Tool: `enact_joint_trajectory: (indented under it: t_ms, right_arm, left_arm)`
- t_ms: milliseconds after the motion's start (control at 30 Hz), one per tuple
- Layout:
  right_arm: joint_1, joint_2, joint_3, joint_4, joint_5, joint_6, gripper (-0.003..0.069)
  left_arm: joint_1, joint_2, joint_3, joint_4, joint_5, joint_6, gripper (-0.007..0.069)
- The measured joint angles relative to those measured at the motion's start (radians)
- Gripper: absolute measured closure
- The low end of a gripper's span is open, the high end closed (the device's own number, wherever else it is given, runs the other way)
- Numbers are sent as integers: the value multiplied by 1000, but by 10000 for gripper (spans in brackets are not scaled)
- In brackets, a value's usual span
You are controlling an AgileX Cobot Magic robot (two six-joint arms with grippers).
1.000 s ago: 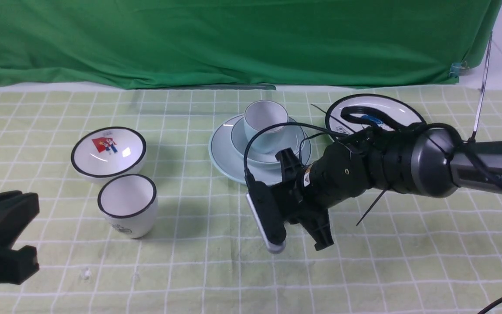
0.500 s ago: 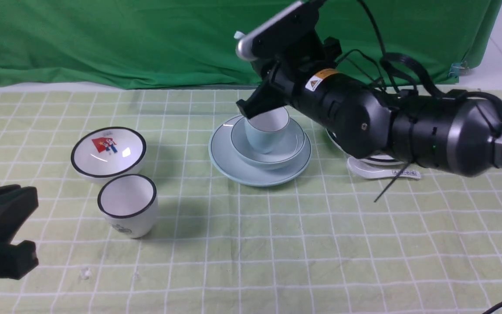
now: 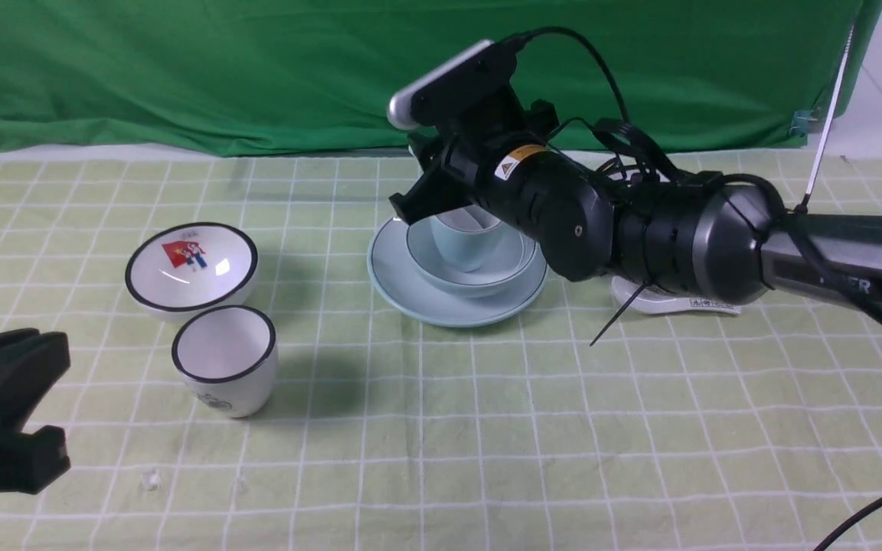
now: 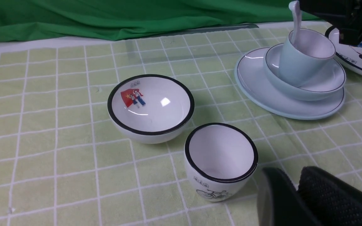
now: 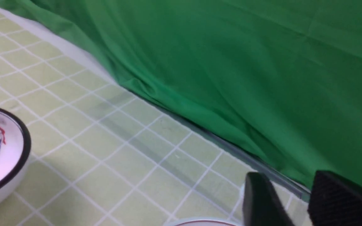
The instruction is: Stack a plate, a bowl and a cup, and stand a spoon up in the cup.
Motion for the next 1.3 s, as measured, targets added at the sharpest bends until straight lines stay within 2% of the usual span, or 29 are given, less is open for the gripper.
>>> enact_joint_trajectory:
  t_ms: [100,233,333,433,467,500,633,767,867,933,1033,1267,1300]
  right_arm:
    - [-3,-108,0,5,114,-110,420]
    - [-3,-311,-1,6,374,-170,551]
    - [-4,-498,-5,-49,560,-175,631]
    - [-4,-706,-8,-209,732,-77,649]
    - [-4,-706,-8,-209,741,-68,649]
    - [-4,-796,-8,-306,814,32,649]
    - [-4,-977,-8,-501,991,285,649]
    - [-4,-1128,14,-633,1206,435,649]
    - [-4,-1241,110,-672,1301,505,649]
    - [-4,-1305,168,-676,1313,526,649]
    - [-4,-1465,381,-677,1250,575,649]
    - [-4,-1696,909,-679,661,808,645]
    - [-4,-1698,909,-679,643,808,645]
  left_arm:
    - [0,0,0,0,0,0,562]
    - [0,0,0,3,0,0,562]
    - [0,0,0,9,-1,0,561]
    - [0,0,0,15,-1,0,559]
    - [0,0,0,15,-1,0,559]
    - [0,0,0,17,-1,0,558]
    - [0,0,0,18,-1,2,552]
    - [0,0,0,18,-2,2,548]
    - [0,0,0,18,-2,3,547]
    - [0,0,0,18,-3,3,546]
    - [0,0,0,18,-5,3,541]
    - [0,0,0,18,-6,3,534]
    - [0,0,0,18,-6,3,533]
